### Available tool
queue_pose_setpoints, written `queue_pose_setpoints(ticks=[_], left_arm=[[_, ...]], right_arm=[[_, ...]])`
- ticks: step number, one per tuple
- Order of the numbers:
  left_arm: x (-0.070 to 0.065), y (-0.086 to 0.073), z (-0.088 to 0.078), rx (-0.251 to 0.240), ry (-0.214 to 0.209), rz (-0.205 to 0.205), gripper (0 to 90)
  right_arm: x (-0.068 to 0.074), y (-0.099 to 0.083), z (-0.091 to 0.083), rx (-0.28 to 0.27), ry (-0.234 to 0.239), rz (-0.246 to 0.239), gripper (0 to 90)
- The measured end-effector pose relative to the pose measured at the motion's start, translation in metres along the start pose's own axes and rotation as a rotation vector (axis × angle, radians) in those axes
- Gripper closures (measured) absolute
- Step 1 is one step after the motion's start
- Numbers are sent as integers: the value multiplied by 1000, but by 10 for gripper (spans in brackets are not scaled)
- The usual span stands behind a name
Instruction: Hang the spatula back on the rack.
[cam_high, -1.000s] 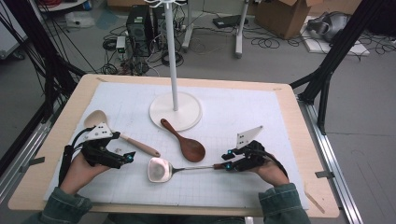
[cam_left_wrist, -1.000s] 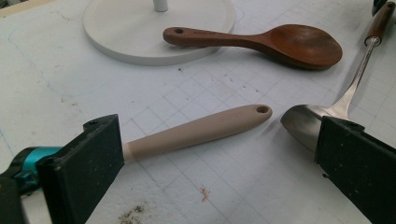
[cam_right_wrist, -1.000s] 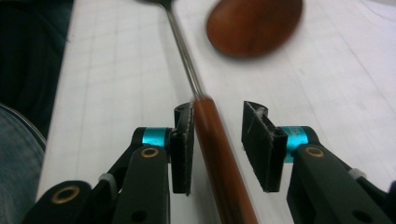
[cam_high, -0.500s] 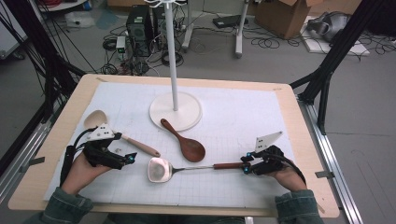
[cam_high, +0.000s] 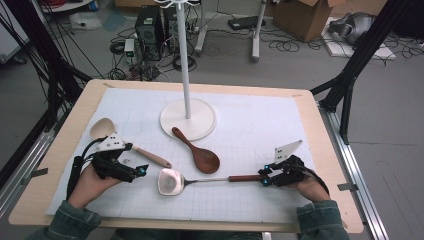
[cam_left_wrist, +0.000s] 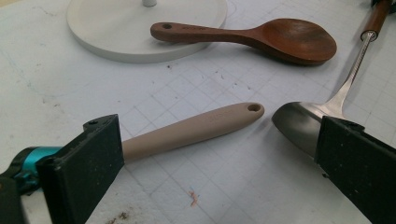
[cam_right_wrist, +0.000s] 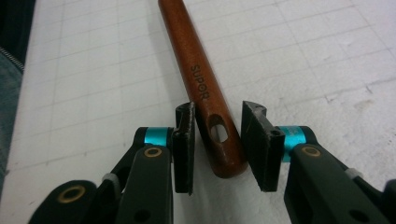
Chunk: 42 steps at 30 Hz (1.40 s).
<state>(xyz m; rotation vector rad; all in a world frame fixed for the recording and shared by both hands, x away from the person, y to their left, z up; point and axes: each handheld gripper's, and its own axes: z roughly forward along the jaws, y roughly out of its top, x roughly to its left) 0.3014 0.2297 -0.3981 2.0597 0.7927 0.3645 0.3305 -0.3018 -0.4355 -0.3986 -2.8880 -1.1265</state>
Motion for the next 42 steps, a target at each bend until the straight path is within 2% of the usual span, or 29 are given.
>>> queue_pose_setpoints(ticks=[5,10,16,19,23,30,37,42], left_arm=[[-3,2,2,-6,-10,-3,18],[-6,4,5,-5,-18,6,17],[-11,7,10,2,-32,17,18],[-12,7,11,2,-38,20,18],[-12,7,10,2,-37,19,18],[-11,7,11,4,-40,22,18],[-12,8,11,5,-49,29,18],[-14,9,13,6,-58,36,27]], right_arm=[[2,4,-3,-4,5,-23,682],[4,7,-6,-31,7,-34,691],[6,18,-10,-47,4,-60,698],[6,25,-3,-29,18,-79,703],[3,28,11,2,34,-81,706],[0,35,28,1,56,-90,707],[-1,39,41,-14,54,-86,673],[0,40,42,-17,52,-100,691]])
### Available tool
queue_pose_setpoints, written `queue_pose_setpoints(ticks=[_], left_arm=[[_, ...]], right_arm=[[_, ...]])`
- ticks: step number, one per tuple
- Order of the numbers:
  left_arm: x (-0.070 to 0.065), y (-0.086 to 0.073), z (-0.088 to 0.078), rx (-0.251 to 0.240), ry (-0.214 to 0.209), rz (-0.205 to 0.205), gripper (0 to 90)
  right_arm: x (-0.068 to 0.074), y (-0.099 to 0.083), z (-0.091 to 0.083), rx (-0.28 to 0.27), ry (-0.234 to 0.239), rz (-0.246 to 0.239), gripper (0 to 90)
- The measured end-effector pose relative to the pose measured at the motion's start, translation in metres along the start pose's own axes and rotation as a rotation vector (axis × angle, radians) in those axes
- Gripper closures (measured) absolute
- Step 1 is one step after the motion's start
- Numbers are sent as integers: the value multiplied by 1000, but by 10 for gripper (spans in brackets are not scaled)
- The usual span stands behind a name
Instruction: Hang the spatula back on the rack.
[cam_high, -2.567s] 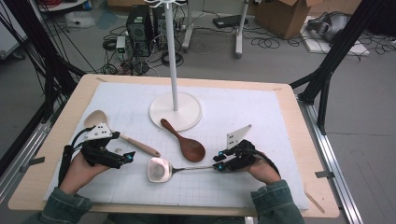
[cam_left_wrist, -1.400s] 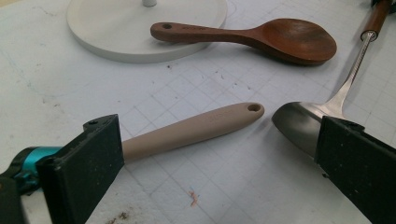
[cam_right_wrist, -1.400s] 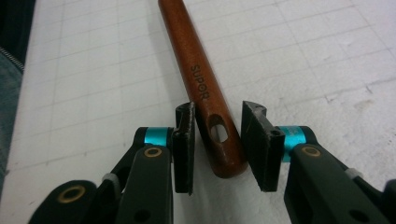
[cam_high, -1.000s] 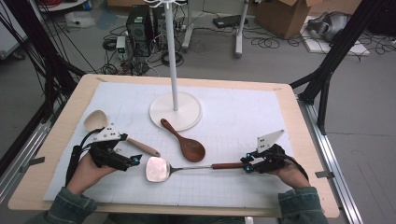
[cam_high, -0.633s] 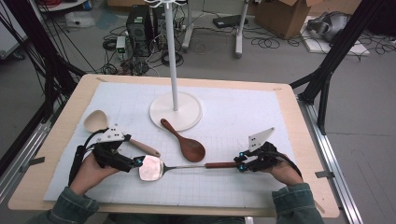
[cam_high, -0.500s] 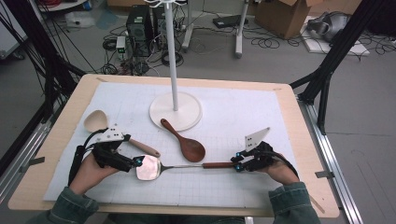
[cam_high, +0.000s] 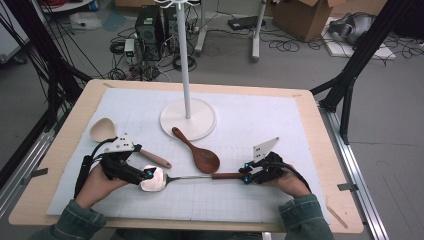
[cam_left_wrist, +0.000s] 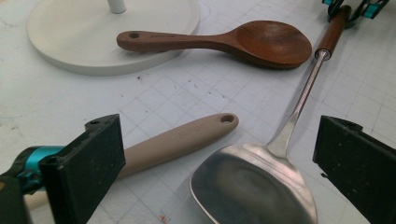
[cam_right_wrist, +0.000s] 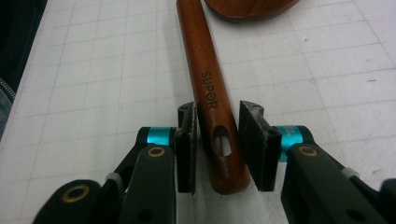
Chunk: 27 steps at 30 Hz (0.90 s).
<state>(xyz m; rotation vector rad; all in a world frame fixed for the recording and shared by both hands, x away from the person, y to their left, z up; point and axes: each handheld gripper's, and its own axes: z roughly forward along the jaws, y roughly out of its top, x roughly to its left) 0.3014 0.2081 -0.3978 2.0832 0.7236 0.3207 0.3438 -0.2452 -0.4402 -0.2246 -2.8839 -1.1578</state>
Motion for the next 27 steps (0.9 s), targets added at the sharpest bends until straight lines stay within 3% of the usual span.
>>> queue_pose_setpoints(ticks=[8,27], left_arm=[[-3,5,5,-4,-28,24,81],[-15,17,24,22,-157,107,279]], right_arm=[[5,17,-7,-3,19,-63,721],[11,63,-35,-35,-3,-107,724]])
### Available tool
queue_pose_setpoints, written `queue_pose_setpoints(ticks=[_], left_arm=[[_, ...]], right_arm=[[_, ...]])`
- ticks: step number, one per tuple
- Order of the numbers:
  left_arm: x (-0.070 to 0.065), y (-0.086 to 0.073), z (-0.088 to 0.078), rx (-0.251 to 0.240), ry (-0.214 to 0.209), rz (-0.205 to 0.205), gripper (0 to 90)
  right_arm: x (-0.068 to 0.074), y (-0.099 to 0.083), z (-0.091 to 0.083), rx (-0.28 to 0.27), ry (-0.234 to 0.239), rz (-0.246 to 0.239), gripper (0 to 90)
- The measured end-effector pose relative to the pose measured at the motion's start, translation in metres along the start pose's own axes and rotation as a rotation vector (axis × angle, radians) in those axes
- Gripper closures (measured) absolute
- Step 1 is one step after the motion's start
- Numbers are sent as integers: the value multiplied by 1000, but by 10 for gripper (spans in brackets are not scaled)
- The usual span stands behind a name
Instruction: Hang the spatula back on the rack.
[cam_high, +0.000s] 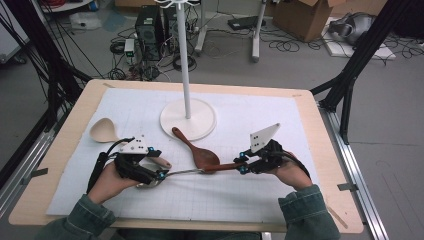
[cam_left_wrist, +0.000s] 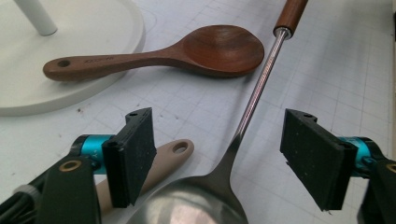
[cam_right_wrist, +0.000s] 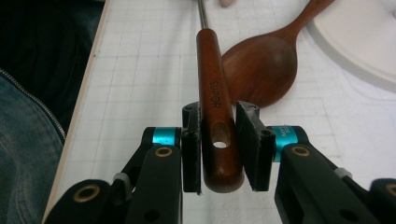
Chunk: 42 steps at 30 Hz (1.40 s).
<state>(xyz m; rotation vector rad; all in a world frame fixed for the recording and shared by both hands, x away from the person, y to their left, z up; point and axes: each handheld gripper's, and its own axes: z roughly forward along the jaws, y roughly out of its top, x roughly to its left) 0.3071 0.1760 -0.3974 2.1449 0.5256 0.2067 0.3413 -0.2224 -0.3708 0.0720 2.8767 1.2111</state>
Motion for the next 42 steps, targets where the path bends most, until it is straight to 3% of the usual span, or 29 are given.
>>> queue_pose_setpoints(ticks=[14,20,38,42], left_arm=[[-2,6,10,-10,-56,29,432],[0,7,14,-5,-62,28,443],[3,9,24,17,-89,19,517],[1,14,29,28,-107,36,548]], right_arm=[[-2,35,-8,-9,-1,-20,725],[-3,47,-9,-1,-2,-35,725],[-5,60,-8,0,0,-43,725],[-5,62,-7,-4,-4,-47,725]])
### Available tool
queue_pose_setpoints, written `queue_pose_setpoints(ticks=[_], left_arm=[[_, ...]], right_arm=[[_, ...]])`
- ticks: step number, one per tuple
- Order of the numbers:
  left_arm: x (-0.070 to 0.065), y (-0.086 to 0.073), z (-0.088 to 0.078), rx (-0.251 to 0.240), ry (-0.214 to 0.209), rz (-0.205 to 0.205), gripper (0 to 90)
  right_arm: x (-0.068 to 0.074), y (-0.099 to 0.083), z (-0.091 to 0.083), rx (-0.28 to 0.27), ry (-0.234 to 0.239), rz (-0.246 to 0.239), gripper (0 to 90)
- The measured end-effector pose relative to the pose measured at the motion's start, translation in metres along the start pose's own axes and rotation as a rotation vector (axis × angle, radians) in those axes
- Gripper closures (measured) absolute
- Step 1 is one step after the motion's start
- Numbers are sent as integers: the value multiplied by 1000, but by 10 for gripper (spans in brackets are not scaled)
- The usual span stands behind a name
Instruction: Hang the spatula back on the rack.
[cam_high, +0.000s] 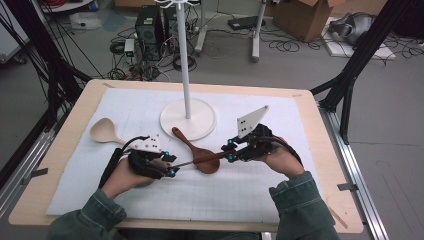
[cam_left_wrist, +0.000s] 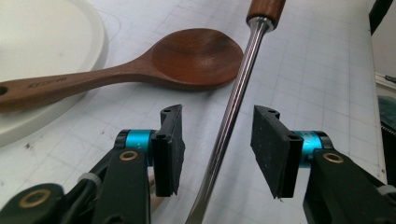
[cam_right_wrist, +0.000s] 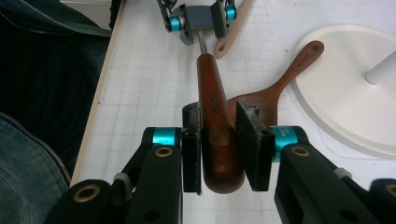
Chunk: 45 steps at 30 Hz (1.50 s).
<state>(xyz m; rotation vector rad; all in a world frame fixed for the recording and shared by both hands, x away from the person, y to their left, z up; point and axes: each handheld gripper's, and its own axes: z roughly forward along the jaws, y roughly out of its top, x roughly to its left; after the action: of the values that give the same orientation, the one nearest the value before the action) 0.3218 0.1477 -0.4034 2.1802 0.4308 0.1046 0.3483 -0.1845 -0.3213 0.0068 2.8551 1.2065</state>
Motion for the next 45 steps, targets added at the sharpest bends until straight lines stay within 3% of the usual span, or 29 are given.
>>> queue_pose_setpoints(ticks=[15,25,30,38,45], left_arm=[[1,4,10,26,-31,10,666],[0,7,11,23,-19,28,770],[0,8,10,29,-26,39,782],[-1,8,7,15,-23,35,799],[-1,9,4,2,-21,29,805]], right_arm=[[1,11,1,-6,0,-14,725],[-1,17,1,-12,3,-7,724],[-2,16,0,-29,-12,26,703],[-4,7,-10,-72,-91,108,625],[-4,-5,-15,-136,-144,194,503]])
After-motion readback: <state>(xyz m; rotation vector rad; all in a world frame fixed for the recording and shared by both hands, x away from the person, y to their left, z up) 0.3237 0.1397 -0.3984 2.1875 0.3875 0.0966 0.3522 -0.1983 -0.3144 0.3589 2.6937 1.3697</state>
